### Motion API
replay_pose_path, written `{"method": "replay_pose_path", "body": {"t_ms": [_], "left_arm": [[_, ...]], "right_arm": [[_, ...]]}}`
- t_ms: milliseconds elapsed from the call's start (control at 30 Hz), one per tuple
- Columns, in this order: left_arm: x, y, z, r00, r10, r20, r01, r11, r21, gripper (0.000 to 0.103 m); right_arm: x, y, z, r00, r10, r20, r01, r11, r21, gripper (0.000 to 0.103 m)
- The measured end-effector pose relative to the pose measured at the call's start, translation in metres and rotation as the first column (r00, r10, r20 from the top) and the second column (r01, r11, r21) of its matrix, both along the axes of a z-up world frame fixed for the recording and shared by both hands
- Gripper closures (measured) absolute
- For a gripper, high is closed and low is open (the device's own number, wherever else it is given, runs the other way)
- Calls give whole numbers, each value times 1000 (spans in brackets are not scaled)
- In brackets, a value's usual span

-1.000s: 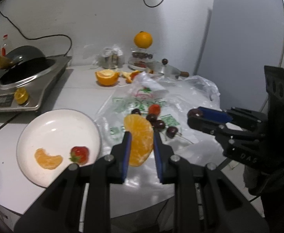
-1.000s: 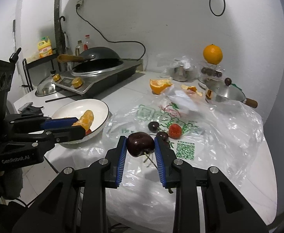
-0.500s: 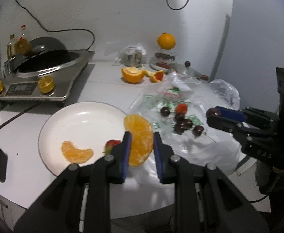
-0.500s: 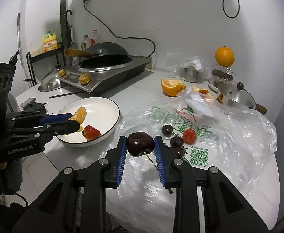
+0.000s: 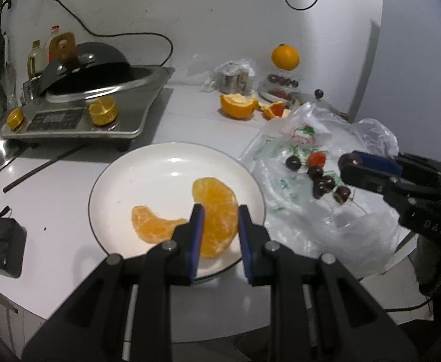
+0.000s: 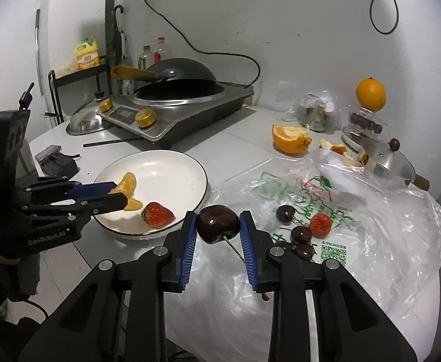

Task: Organize fruits
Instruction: 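Carry the segment to the plate and release it beside the first while the right tool carries the cherry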

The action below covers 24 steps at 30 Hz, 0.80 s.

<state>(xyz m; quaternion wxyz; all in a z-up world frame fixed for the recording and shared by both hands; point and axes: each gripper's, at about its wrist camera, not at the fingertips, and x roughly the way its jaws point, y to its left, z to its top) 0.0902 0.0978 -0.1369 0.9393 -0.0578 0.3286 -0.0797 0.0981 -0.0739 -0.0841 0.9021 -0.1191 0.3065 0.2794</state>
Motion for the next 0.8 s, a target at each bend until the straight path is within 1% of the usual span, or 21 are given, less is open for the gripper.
{"method": "replay_pose_path", "body": {"t_ms": [233, 333, 500, 800], "left_arm": [[5, 7, -12, 1000, 8, -15, -7, 1000, 27, 80], [8, 8, -19, 999, 2, -34, -1, 1000, 26, 80], [10, 1, -27, 998, -33, -56, 34, 999, 28, 80], [17, -1, -31, 995, -44, -91, 44, 999, 8, 78]], "right_arm": [[8, 12, -4, 1000, 7, -11, -7, 1000, -9, 72], [10, 18, -5, 1000, 14, -14, -15, 1000, -11, 72], [16, 28, -7, 999, 30, -21, -30, 999, -14, 72], [31, 47, -14, 998, 55, -40, -55, 998, -16, 73]]}}
